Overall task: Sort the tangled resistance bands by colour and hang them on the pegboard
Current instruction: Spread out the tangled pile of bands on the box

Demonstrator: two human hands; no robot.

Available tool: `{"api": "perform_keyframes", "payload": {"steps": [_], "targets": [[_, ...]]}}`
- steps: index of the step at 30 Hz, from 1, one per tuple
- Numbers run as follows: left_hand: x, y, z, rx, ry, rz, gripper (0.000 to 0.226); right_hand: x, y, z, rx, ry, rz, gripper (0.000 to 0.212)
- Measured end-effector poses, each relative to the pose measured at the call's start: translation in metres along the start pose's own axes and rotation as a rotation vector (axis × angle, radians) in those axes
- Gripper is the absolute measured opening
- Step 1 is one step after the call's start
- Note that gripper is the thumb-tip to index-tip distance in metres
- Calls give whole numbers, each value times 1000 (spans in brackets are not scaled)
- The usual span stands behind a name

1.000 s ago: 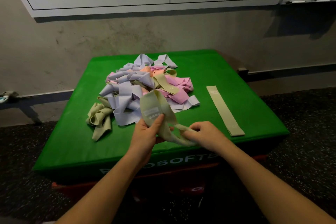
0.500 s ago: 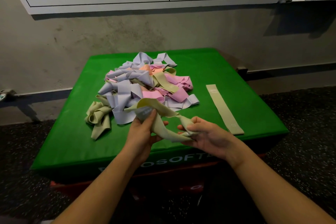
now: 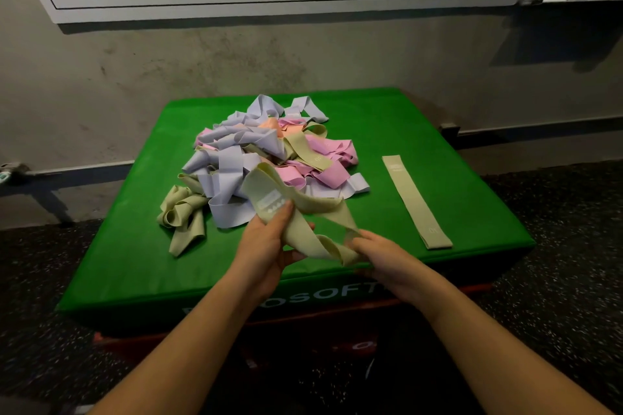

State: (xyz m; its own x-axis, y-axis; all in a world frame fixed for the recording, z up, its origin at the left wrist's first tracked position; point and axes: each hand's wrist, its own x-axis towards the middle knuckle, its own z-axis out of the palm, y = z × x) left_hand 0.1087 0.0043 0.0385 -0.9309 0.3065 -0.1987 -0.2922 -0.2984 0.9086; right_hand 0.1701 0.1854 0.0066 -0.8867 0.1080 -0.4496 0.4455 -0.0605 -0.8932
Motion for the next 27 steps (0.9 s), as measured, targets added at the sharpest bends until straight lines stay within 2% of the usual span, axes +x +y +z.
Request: {"api": "perform_keyframes", "payload": {"steps": [2,3,5,8,12,16,20,23,25,27], "targets": [[1,-2,0,-21,20,-16,8,0,-2,-3,242,-32,-9,15],[1,-2,0,-35,33,-22,7,0,-3,-4,340,-39,-5,22],[3,-3,-1,-56,47,-25,10,0,-3,-6,504,-38,5,35],[6,-3,-2,-57,52,-19,17,-4,-8,-6,663,-54,26,41],[9,-5,-4,-64,79,8,20,-12,-13,-6,617,-124,68,47],[15,-4,-7,-107,146,42,25,-19,-9,-13,540,-222,7,47],[20,-3,-6,-192,174,40,23,-19,-10,-17,572,-232,6,55],[21,-2,-5,-248,181,18,14,-19,-8,-22,648,-301,-7,52],[21,-1,-6,-233,184,27,17,-18,-8,-23,574,-249,-26,49],[22,-2,-7,-146,214,48,20,-12,-5,-21,403,-83,-26,45]]}}
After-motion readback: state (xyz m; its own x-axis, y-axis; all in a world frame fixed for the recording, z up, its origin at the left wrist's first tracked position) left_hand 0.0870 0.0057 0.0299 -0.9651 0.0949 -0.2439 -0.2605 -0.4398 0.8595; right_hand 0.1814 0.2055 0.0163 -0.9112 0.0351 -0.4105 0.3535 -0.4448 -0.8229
